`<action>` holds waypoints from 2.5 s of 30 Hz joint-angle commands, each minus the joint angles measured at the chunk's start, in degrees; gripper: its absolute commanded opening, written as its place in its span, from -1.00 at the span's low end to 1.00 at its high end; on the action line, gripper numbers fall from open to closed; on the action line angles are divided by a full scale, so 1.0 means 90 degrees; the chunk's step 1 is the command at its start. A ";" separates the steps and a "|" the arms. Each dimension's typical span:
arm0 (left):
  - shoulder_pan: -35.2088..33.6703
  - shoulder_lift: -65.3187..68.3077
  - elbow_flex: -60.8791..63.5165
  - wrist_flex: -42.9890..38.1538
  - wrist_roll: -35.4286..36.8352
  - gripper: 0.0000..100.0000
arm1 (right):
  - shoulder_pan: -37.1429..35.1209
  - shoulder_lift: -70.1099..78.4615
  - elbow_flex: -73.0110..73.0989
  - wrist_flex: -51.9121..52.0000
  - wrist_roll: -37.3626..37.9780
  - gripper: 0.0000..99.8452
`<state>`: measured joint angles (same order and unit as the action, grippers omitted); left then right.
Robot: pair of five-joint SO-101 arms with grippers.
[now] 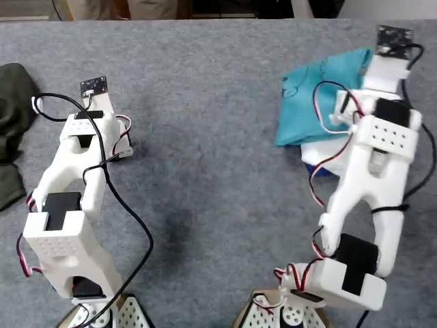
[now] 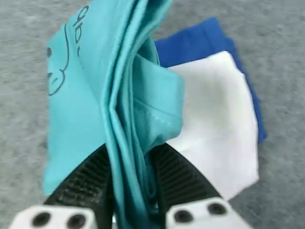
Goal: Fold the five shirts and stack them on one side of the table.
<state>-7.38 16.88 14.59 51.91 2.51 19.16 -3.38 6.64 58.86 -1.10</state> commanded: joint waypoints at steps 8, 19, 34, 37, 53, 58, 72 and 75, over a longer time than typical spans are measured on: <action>0.0078 -0.0161 -0.0059 -0.0137 -0.0078 -0.95 | 0.0933 0.0015 0.0337 -0.0918 0.0684 -1.00; 0.0039 -0.0161 -0.0059 -0.0137 -0.0049 -0.96 | 0.0982 0.0190 0.0327 -0.0449 0.0801 -0.39; -0.1328 -0.0513 -0.2628 0.3399 -0.0352 -0.94 | 0.0308 -0.1353 0.0269 0.0908 -0.0137 -0.77; -0.2549 -0.0503 -0.3956 0.4171 -0.0205 -0.77 | -0.0122 -0.1538 0.0269 0.1231 -0.0176 -0.96; -0.4757 0.2408 -0.3565 0.0615 -0.0733 -0.49 | -0.2076 -0.1587 0.0718 0.0772 -0.1162 -0.64; -0.4601 0.2300 -0.4835 0.2178 -0.0850 -0.98 | -0.2134 -0.1568 0.1070 0.0654 -0.1162 -0.64; -0.0313 -0.0825 -0.2422 0.5382 -0.1299 -0.96 | -0.2105 -0.1617 0.1177 0.0694 -0.1201 -0.64; 0.1543 -0.2349 -0.0586 0.5099 -0.1309 -0.96 | -0.2105 -0.1617 0.1167 0.0694 -0.1201 -0.64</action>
<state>-9.67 10.90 -5.63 98.95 -9.80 0.62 -15.52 17.36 65.89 -11.38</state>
